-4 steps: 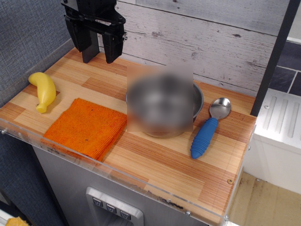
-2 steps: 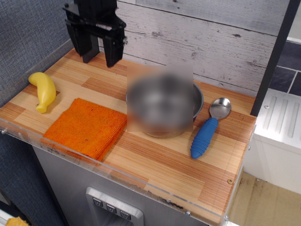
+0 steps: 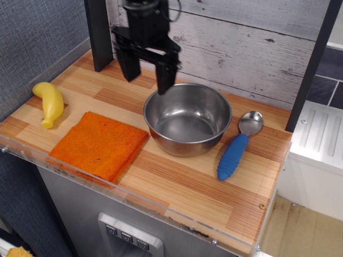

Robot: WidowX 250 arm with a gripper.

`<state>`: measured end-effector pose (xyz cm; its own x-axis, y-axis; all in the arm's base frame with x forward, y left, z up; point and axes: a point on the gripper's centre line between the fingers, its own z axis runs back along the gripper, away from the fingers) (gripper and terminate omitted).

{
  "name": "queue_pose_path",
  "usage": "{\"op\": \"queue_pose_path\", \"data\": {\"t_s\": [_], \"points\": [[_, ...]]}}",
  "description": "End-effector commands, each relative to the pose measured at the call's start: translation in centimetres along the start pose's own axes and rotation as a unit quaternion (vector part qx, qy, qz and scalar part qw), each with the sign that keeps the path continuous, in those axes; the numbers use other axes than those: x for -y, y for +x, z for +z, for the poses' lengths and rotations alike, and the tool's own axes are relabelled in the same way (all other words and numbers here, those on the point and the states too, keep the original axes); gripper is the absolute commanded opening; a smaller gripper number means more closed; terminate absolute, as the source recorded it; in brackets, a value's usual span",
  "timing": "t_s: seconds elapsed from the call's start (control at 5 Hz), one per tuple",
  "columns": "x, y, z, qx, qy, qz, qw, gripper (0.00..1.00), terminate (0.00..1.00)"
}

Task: Put the silver bowl in the top right corner of the table.

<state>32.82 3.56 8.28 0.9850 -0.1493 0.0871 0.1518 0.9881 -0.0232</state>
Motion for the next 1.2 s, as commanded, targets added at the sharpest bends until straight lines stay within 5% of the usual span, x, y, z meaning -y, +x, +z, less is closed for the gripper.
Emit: {"op": "queue_pose_path", "data": {"t_s": [0.0, 0.2, 1.0], "points": [[1.5, 2.1, -2.1, -0.005, 0.034, -0.019, 0.9992, 1.0, 0.0], [-0.2, 1.7, -3.0, -0.026, 0.063, -0.015, 0.9976, 1.0, 0.0], [-1.5, 2.2, 1.5, 0.042, 0.026, -0.015, 0.9987, 1.0, 0.0]]}}
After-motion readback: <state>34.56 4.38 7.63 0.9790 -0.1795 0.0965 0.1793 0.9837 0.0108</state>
